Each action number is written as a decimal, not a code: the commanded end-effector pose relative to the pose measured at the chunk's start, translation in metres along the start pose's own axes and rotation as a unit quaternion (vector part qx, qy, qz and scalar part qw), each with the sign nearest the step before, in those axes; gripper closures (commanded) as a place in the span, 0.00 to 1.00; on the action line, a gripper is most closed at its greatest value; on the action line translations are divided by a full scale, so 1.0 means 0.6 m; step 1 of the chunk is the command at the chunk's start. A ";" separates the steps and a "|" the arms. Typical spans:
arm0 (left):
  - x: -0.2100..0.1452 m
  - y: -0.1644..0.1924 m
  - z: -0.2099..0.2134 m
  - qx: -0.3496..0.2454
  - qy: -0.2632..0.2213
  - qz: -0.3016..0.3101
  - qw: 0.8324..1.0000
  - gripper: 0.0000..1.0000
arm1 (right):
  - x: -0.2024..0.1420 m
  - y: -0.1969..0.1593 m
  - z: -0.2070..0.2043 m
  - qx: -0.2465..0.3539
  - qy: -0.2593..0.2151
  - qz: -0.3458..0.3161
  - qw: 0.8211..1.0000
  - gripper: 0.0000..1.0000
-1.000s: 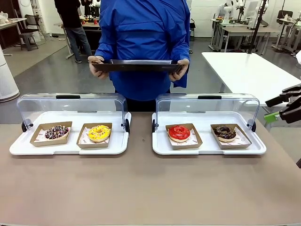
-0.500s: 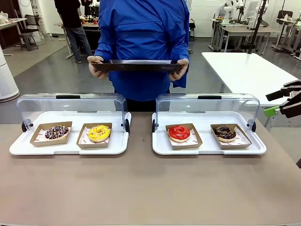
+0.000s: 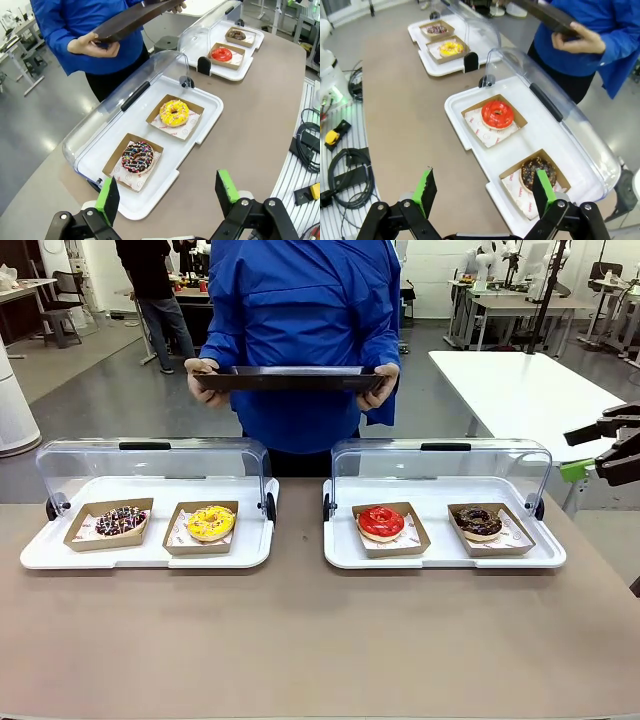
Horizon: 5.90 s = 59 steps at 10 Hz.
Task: Provide the desired donut to the person.
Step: Pick up and lift the Paper togo box containing the Donut pointed at by the person.
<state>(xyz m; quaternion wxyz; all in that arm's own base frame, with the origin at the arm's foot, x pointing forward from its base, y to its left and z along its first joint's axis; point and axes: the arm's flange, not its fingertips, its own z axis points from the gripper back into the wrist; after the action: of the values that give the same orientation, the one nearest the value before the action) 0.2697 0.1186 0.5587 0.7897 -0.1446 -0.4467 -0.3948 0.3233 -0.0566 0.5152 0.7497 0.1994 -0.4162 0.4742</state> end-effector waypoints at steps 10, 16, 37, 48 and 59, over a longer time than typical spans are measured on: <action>0.000 0.000 0.000 0.000 0.000 0.000 1.000 0.00 | 0.000 0.000 0.000 0.000 0.000 0.000 1.000 0.00; 0.000 0.000 0.000 0.000 0.000 0.000 1.000 0.00 | 0.000 0.000 0.000 0.000 0.000 0.000 1.000 0.00; 0.000 0.000 0.000 0.000 0.000 0.000 1.000 0.00 | -0.141 -0.114 -0.285 0.026 0.357 0.180 0.916 0.00; 0.000 0.000 0.000 0.000 0.000 0.000 1.000 0.00 | -0.150 -0.129 -0.334 0.031 0.401 0.233 0.885 1.00; 0.000 0.000 0.000 0.000 0.000 0.000 1.000 0.00 | -0.091 -0.064 -0.222 0.078 0.388 0.255 0.882 1.00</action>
<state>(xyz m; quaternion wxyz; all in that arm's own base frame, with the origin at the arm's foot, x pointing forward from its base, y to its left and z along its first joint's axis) 0.2700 0.1179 0.5590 0.7913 -0.1450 -0.4467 -0.3916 0.4392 -0.0050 0.3639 0.7047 -0.0517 -0.0913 0.7017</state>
